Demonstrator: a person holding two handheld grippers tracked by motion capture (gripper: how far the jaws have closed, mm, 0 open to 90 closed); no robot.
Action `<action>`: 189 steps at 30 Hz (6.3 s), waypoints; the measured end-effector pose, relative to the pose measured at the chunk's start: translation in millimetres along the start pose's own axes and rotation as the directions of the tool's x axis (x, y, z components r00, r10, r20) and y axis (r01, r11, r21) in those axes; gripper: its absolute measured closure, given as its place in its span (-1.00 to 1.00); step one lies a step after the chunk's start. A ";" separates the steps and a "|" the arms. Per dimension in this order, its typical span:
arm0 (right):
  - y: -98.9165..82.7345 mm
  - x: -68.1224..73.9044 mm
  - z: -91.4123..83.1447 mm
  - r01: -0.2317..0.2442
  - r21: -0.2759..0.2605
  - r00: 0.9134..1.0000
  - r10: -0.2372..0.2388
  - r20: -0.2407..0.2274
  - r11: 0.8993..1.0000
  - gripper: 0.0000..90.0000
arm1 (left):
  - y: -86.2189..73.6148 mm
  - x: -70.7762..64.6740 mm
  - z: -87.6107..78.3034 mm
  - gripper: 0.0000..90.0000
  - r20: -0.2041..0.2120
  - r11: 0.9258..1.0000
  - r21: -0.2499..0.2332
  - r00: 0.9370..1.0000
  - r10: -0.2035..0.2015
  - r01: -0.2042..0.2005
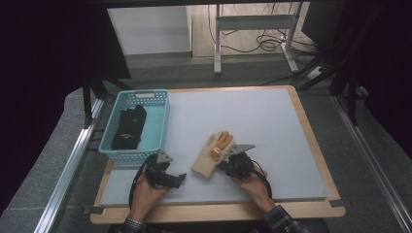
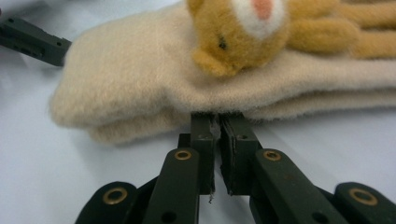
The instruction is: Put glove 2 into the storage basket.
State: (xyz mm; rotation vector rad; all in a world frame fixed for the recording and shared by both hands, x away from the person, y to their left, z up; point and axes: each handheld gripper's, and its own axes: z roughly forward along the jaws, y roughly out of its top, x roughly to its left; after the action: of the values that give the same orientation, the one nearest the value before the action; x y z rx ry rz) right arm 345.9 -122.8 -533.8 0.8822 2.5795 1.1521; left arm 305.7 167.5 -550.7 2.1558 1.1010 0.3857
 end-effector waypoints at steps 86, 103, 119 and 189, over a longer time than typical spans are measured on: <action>-64.3 -90.4 -80.1 -0.148 -0.010 0.935 0.143 0.323 0.989 -0.87 | 40.6 -18.7 -14.9 -0.97 0.084 1.000 -0.017 0.996 0.022 -0.021; -64.5 -90.9 -80.4 -0.149 -0.012 0.936 0.145 0.320 0.989 -0.86 | 105.6 -44.7 34.8 -1.00 0.145 0.996 0.058 0.988 0.053 -0.062; -64.6 -90.8 -80.5 -0.149 -0.012 0.936 0.145 0.320 0.989 -0.86 | 111.9 -55.3 73.9 -0.63 0.086 0.981 0.158 0.991 0.100 -0.112; -64.7 -90.7 -80.5 -0.148 -0.013 0.936 0.144 0.320 0.989 -0.86 | 161.3 82.6 -58.5 0.35 -0.157 0.981 0.063 0.973 -0.170 0.181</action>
State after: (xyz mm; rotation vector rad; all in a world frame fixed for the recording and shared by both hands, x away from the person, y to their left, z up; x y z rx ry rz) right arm 359.1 -259.6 -532.4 1.1738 2.2907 0.9368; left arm 420.8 192.3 -401.1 2.1017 1.4011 0.4368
